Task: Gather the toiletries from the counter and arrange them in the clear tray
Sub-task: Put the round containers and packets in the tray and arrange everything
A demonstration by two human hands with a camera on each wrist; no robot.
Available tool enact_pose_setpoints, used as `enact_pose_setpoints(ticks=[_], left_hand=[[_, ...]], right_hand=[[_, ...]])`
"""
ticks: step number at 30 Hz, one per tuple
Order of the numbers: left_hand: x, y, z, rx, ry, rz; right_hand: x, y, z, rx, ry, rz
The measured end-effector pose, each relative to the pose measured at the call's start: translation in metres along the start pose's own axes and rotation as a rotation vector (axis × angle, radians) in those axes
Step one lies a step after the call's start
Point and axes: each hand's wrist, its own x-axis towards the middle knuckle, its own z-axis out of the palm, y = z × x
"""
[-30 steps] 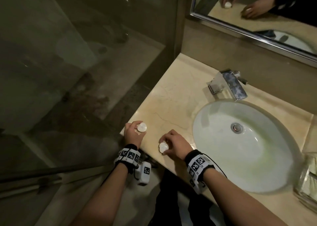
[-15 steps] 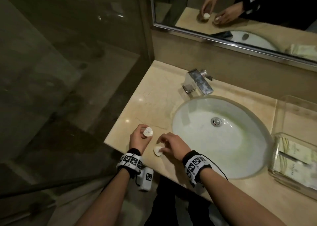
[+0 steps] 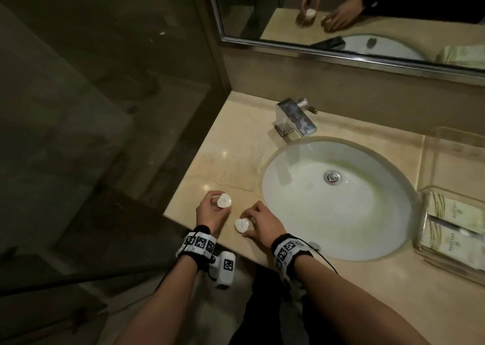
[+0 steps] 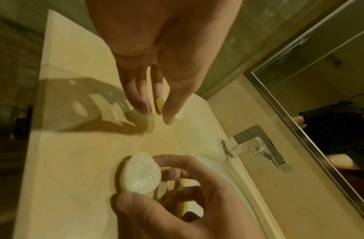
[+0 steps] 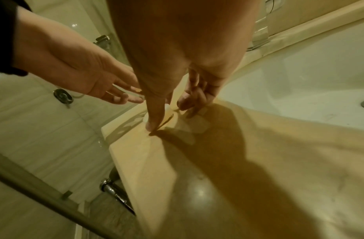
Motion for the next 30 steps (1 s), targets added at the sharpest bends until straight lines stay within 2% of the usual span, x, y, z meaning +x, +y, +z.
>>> enact_pose_setpoints(ticks=[5, 14, 23, 30], left_hand=[[-0.002, 0.003, -0.005, -0.021, -0.035, 0.027], [-0.009, 0.040, 0.029, 0.017, -0.245, 0.074], [-0.043, 0.100, 0.124, 0.053, -0.474, 0.216], [-0.100, 0.152, 0.219, 0.023, -0.625, 0.281]], right_hand=[[0.001, 0.003, -0.002, 0.027, 0.013, -0.009], [-0.016, 0.030, -0.051, 0.181, 0.209, 0.083], [-0.091, 0.091, -0.128, 0.284, 0.509, 0.156], [-0.183, 0.154, -0.185, 0.526, 0.798, 0.290]])
